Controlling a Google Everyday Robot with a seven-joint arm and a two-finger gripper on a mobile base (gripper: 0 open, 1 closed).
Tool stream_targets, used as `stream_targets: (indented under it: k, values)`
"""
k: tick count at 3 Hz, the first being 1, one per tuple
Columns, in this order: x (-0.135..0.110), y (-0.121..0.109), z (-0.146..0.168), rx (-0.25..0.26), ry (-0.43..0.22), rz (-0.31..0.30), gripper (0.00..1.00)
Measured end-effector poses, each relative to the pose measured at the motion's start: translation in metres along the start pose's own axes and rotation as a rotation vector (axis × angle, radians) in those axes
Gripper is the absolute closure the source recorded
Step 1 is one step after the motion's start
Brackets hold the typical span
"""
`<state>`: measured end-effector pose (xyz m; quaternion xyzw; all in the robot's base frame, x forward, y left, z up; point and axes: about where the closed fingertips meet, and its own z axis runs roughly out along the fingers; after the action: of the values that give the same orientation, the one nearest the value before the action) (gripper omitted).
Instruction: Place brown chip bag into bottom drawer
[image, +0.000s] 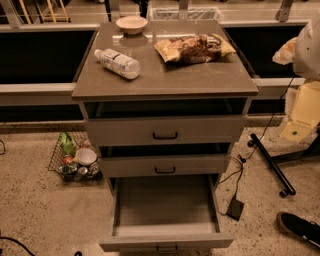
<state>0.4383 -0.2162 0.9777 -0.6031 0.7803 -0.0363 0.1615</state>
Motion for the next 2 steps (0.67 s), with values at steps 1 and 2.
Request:
stream_targets:
  k: [1, 2]
  values:
    - [0.000, 0.000, 0.000, 0.000, 0.000, 0.000, 0.00]
    - [-0.003, -0.024, 0.008, 0.062, -0.033, 0.012, 0.00]
